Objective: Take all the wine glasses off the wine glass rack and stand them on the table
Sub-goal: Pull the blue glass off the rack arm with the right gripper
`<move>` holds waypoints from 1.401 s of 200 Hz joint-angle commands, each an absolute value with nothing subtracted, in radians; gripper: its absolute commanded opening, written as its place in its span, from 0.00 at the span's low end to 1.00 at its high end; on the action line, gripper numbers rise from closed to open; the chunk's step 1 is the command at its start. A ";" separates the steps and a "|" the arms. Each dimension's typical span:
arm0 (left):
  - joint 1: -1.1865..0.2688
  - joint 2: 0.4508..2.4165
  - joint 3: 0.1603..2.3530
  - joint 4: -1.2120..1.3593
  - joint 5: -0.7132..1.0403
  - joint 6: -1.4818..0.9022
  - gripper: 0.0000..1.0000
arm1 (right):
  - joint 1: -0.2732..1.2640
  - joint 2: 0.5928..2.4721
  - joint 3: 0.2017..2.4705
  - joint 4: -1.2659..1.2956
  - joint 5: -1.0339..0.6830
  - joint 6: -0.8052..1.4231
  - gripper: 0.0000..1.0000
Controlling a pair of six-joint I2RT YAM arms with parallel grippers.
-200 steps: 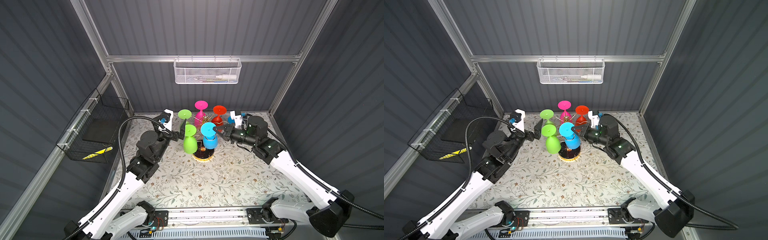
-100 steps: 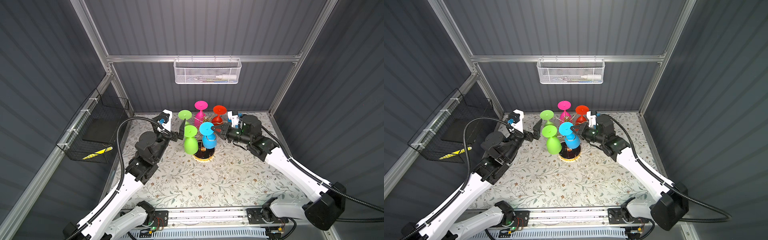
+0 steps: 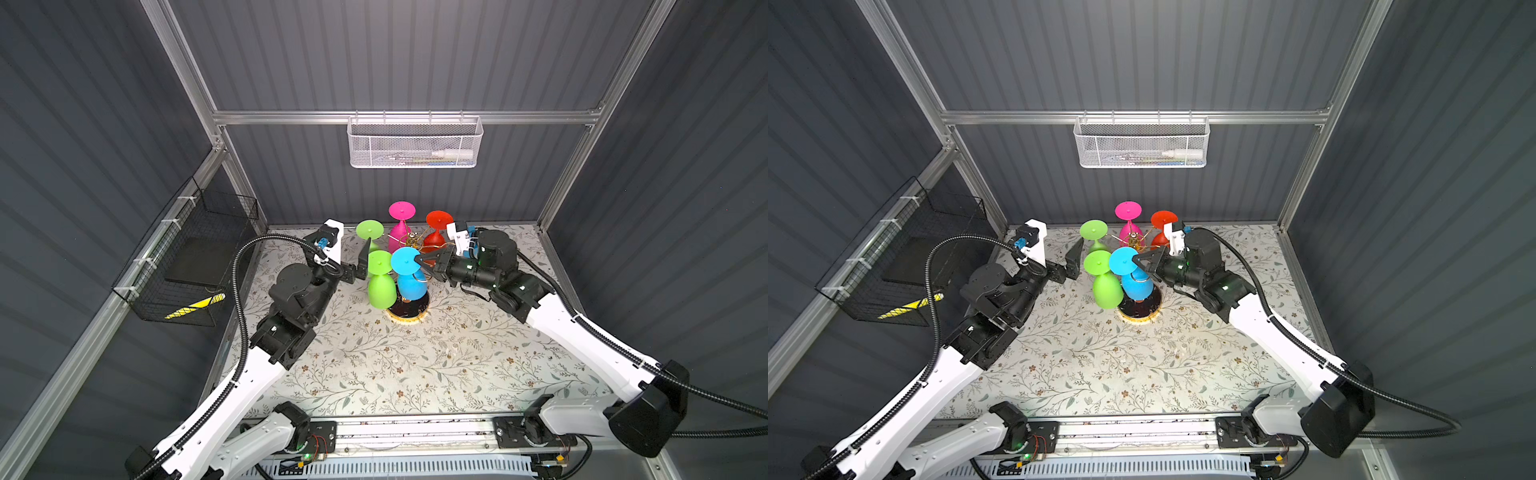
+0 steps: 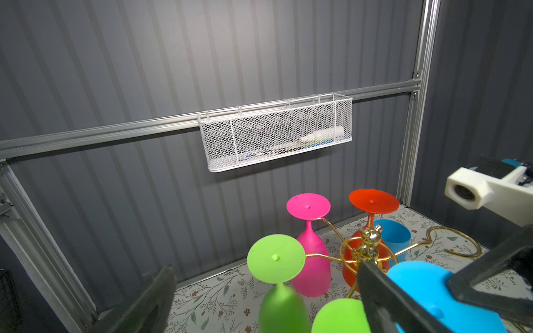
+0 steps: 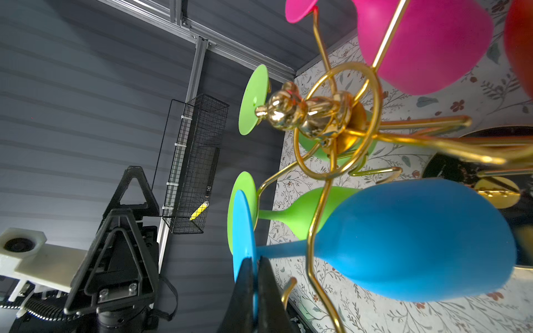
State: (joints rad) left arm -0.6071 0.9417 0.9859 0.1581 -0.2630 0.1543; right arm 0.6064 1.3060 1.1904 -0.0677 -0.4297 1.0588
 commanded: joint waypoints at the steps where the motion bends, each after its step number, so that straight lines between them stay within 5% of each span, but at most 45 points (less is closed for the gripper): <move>1: -0.604 0.939 0.976 0.189 -0.282 0.155 1.00 | 0.617 1.277 1.198 -0.092 -0.427 1.031 0.00; 197: -0.604 1.024 1.053 0.196 -0.280 -0.040 0.99 | 0.633 1.045 1.069 -0.201 -0.475 0.947 0.00; 280: -0.574 1.111 1.291 -0.061 -0.006 -0.150 0.81 | 0.586 0.888 1.175 -0.484 -0.370 0.757 0.00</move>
State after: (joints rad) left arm -0.5964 1.0863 1.1908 0.0563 -0.1619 -0.0914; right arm 0.6067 0.8986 1.1213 -0.4343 -0.3756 0.8303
